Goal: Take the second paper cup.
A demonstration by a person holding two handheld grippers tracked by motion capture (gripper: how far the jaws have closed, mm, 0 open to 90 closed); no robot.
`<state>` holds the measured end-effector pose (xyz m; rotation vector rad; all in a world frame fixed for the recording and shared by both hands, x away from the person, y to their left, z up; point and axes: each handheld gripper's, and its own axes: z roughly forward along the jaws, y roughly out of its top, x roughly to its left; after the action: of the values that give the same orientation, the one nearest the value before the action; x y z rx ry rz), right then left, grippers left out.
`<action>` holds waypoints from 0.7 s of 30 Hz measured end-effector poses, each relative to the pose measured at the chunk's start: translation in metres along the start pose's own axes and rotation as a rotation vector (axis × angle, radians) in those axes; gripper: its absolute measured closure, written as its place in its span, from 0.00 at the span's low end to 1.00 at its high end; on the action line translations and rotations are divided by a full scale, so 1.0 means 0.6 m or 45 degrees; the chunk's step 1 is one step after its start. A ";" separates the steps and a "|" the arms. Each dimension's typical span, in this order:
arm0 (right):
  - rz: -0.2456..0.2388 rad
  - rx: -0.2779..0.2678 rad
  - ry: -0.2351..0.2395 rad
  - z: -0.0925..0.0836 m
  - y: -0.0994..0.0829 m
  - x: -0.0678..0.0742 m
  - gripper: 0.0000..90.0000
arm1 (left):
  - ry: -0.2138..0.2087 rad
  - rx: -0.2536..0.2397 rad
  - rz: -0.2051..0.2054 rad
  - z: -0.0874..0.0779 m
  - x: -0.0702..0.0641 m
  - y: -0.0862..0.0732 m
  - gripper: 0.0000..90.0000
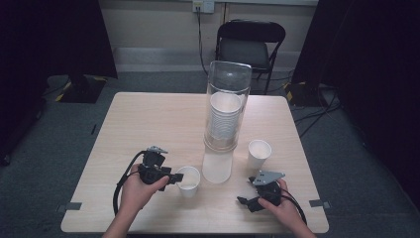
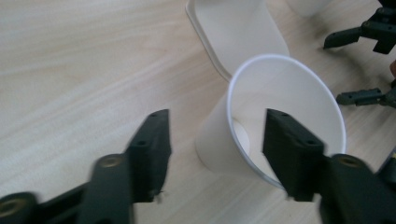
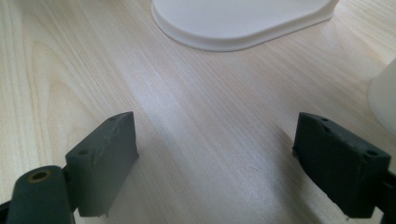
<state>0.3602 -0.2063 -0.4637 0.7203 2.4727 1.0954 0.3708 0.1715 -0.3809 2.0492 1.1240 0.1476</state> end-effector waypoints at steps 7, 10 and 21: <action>0.002 -0.001 -0.004 -0.002 -0.002 -0.001 0.15 | 0.002 -0.193 0.175 -0.039 0.014 -0.031 0.27; 0.008 -0.001 -0.008 -0.002 -0.002 -0.001 0.15 | -0.003 -0.224 0.239 -0.050 0.032 -0.066 0.21; 0.009 -0.001 -0.011 -0.003 -0.003 0.000 0.15 | 0.030 -0.090 0.280 -0.017 0.095 -0.168 0.19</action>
<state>0.3591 -0.2083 -0.4639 0.7327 2.4641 1.0934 0.3332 0.2514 -0.4566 2.1079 0.8923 0.3173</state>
